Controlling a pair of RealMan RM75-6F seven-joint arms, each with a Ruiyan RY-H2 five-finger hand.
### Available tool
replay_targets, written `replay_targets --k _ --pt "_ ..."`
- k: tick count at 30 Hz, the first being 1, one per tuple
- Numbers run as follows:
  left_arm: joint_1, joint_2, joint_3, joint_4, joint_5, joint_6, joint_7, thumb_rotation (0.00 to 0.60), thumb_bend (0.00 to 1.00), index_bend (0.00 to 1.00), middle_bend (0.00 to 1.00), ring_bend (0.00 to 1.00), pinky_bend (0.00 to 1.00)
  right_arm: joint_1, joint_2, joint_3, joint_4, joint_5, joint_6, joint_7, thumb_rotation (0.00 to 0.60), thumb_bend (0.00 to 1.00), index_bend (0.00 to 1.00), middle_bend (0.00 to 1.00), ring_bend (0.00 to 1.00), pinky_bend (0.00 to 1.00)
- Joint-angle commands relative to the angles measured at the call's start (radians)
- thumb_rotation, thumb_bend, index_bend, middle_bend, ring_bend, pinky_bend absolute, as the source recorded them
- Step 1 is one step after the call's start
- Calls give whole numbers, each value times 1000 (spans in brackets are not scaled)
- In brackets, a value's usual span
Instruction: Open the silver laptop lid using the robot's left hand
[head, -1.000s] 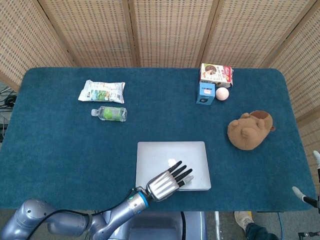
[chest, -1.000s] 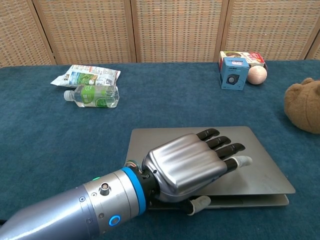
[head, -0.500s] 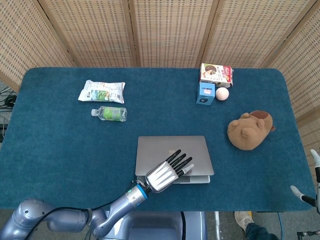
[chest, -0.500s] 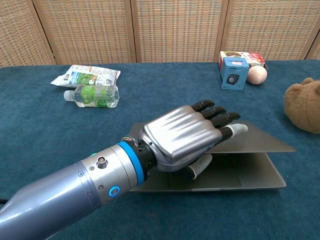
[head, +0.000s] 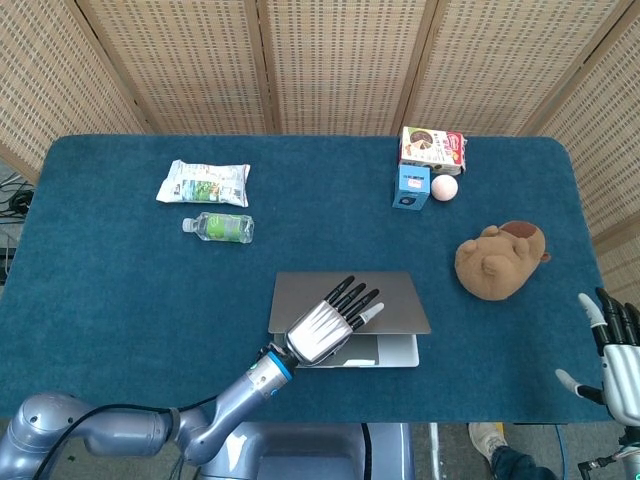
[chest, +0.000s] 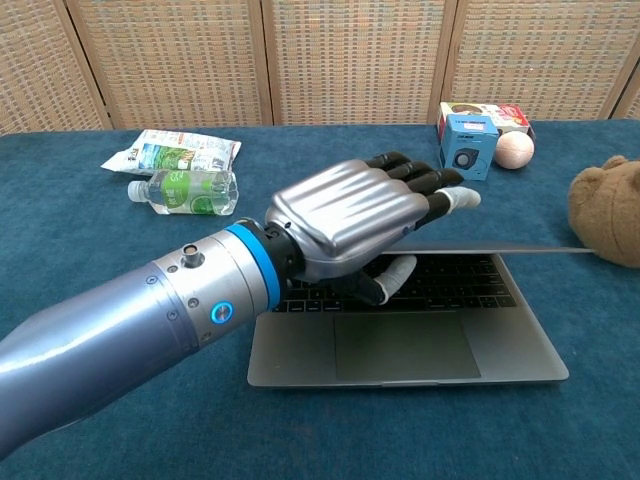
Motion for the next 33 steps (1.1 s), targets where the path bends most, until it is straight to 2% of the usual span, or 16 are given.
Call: replay_targets --k 1,5,13,26,33 --pt "-2 13 -14 -13 -12 2 7 534 637 20 0 0 0 38 16 -13 -21 -21 -60 -8 600 28 0 8 0 0" --pt "-2 26 -32 -32 -36 1 3 535 621 20 0 0 0 68 22 -21 -32 -36 -106 -14 600 29 9 26 0 0" --pt "-12 56 -61 -60 -76 2 12 535 614 20 0 0 0 157 29 -35 -64 -70 -240 -29 600 47 94 64 0 0" --pt "-19 88 -60 -90 -109 12 11 533 608 20 0 0 0 319 -21 -60 -86 -116 -468 -25 600 53 113 86 0 0" --pt "-24 99 -60 -96 -115 22 8 535 607 20 0 0 0 390 -81 -80 -67 -120 -569 -16 600 53 116 88 0 0"
